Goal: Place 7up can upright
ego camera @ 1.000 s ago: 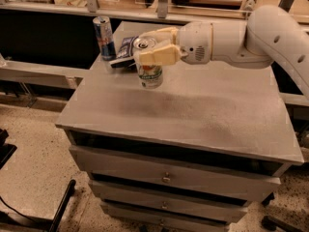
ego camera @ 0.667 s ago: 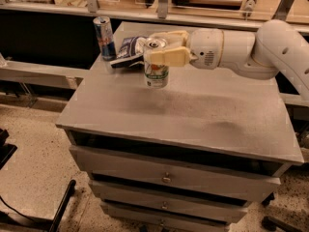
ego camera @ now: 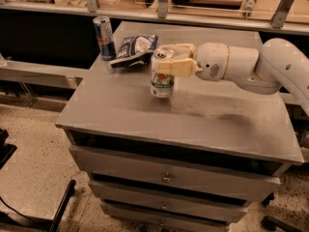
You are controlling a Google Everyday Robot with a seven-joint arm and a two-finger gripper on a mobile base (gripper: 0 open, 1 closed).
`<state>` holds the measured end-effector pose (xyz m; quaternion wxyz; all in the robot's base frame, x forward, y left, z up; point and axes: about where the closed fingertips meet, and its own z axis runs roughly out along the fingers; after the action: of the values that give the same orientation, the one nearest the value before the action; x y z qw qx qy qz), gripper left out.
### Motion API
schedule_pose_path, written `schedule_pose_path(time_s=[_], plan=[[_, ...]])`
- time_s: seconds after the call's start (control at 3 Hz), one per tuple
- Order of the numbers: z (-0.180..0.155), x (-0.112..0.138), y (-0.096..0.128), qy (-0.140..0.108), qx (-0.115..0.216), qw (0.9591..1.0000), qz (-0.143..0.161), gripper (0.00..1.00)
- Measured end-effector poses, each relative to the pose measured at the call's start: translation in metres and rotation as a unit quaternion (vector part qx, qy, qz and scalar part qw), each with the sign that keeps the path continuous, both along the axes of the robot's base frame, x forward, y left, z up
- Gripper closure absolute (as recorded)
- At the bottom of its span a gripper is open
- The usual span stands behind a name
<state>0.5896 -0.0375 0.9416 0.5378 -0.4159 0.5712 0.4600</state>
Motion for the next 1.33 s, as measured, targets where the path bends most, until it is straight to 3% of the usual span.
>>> schedule_pose_path(time_s=[0.33,1.0,1.33], plan=[[-0.0178,-0.0016,-0.0046,0.003,0.006,0.9999,-0.009,0.59],[-0.0237,-0.0035,-0.0093,-0.028,-0.001,0.9993,-0.025,0.12],[-0.0182,-0.0054,-0.012,-0.05,-0.016,0.9982,-0.029,0.0]])
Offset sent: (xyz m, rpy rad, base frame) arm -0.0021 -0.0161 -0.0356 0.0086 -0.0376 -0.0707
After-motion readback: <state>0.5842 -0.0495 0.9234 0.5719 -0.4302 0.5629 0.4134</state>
